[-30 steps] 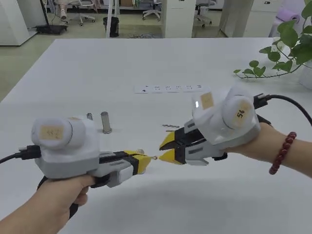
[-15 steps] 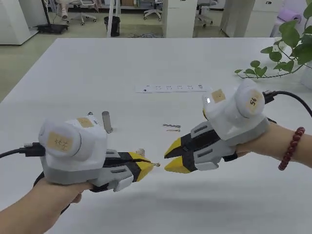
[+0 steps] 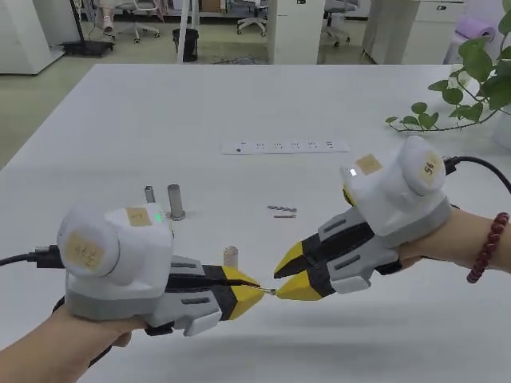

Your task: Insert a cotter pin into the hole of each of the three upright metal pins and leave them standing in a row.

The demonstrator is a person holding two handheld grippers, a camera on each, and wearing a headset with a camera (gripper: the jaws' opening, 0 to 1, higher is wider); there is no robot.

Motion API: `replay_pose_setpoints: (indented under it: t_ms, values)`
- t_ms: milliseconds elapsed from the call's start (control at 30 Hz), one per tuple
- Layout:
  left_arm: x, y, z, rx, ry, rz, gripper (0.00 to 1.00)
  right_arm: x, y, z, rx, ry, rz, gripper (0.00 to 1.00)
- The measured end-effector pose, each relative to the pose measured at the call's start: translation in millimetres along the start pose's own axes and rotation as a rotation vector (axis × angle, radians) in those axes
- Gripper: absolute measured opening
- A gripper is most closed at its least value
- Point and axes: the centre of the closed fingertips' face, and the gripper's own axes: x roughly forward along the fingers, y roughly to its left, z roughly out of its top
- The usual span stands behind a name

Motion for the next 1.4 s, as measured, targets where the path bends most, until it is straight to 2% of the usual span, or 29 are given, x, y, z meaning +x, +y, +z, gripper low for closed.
replay_pose_setpoints:
  t_ms: [133,367,633,767,1133,1267,1333,1400]
  values:
    - [-0.4,-6.8,-0.3,0.004,-0.012,-0.027,0.00,-0.1,8.9,0.4,0.008,-0.005,0.045,0.15]
    - [-2.3,-15.0,4.3,0.015,-0.040,-0.059,0.00,1.8,19.1,-3.4,0.000,-0.003,0.093,0.15]
    - [-2.2,-23.0,8.5,0.016,-0.059,-0.093,0.00,3.6,24.2,-1.5,-0.007,-0.022,0.127,0.12]
    - [-2.3,-23.5,10.5,-0.005,-0.077,-0.102,0.00,3.9,26.0,-1.6,-0.010,-0.019,0.141,0.09]
    - [-1.9,-26.1,7.8,-0.006,-0.085,-0.124,0.00,5.2,27.1,-3.3,0.003,-0.018,0.152,0.04]
    - [-1.0,-25.1,6.8,-0.010,-0.079,-0.115,0.01,5.8,26.1,-4.4,-0.020,0.004,0.143,0.03]
    - [0.4,-21.9,5.8,-0.043,-0.070,-0.103,0.02,6.1,25.4,-5.1,-0.033,0.016,0.136,0.03]
    - [1.0,-18.4,5.6,-0.036,-0.068,-0.080,0.02,6.3,21.7,-4.9,-0.037,0.021,0.118,0.03]
